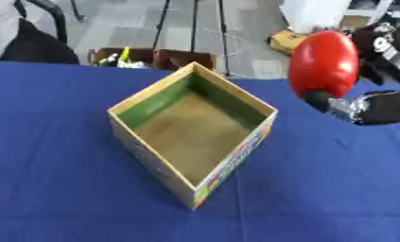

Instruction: Pick up objects on the table and place them in the box.

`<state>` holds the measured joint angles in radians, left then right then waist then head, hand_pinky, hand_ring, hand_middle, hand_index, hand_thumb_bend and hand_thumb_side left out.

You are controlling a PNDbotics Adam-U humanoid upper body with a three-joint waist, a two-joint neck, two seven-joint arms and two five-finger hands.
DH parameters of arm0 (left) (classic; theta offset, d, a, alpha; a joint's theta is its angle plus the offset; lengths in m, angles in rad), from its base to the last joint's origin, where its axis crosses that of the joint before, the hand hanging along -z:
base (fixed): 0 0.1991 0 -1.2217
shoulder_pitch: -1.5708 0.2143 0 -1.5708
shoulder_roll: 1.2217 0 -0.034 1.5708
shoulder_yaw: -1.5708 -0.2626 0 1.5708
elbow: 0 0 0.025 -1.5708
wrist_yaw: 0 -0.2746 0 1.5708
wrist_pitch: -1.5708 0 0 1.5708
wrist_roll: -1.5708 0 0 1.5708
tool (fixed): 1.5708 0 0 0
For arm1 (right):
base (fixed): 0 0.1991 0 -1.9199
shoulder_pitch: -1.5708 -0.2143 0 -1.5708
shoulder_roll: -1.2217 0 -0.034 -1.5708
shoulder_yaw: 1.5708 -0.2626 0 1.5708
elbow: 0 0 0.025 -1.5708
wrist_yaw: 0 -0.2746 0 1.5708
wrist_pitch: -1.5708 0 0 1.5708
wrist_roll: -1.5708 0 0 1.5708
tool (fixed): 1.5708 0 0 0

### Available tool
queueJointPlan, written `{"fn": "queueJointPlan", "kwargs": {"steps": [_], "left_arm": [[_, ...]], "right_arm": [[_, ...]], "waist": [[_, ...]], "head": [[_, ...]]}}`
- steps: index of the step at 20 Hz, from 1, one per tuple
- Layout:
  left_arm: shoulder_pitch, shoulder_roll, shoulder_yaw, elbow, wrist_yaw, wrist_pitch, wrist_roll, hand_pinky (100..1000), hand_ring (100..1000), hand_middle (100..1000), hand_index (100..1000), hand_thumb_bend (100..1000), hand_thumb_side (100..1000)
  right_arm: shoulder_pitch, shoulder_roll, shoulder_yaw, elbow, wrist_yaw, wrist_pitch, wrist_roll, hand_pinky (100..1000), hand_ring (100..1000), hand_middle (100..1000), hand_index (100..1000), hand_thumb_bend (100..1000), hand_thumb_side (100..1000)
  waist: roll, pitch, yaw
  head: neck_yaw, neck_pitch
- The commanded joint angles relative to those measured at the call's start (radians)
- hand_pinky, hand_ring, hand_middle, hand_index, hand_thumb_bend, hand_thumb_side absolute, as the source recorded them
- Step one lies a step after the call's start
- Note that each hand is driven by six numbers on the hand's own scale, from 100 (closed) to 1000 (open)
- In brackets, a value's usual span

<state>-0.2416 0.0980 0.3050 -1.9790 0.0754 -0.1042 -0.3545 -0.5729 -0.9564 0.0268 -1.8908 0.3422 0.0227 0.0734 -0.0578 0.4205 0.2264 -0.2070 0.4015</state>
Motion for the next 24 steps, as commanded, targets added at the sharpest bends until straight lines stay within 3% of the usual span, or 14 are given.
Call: {"fn": "queueJointPlan", "kwargs": {"steps": [1,13,24], "left_arm": [[-0.003,0.017,-0.005,-0.021,-0.001,-0.010,-0.004,423,508,547,751,100,945],[-0.010,0.013,-0.011,-0.021,0.010,-0.026,-0.010,425,509,549,751,100,942],[-0.009,0.003,-0.014,-0.021,0.020,-0.036,-0.014,426,509,549,751,100,940]], "right_arm": [[-0.028,-0.043,0.002,0.013,0.019,-0.009,-0.018,100,336,381,415,197,718],[-0.096,-0.026,0.051,0.062,0.089,-0.037,-0.033,100,339,384,408,185,728],[-0.145,-0.005,0.088,0.147,0.172,-0.055,-0.041,100,341,385,409,145,749]], "waist": [[0.003,-0.015,0.006],[-0.001,-0.002,0.068],[0.000,0.003,0.115]], "head": [[-0.024,-0.022],[-0.111,-0.053],[-0.139,-0.060]]}}
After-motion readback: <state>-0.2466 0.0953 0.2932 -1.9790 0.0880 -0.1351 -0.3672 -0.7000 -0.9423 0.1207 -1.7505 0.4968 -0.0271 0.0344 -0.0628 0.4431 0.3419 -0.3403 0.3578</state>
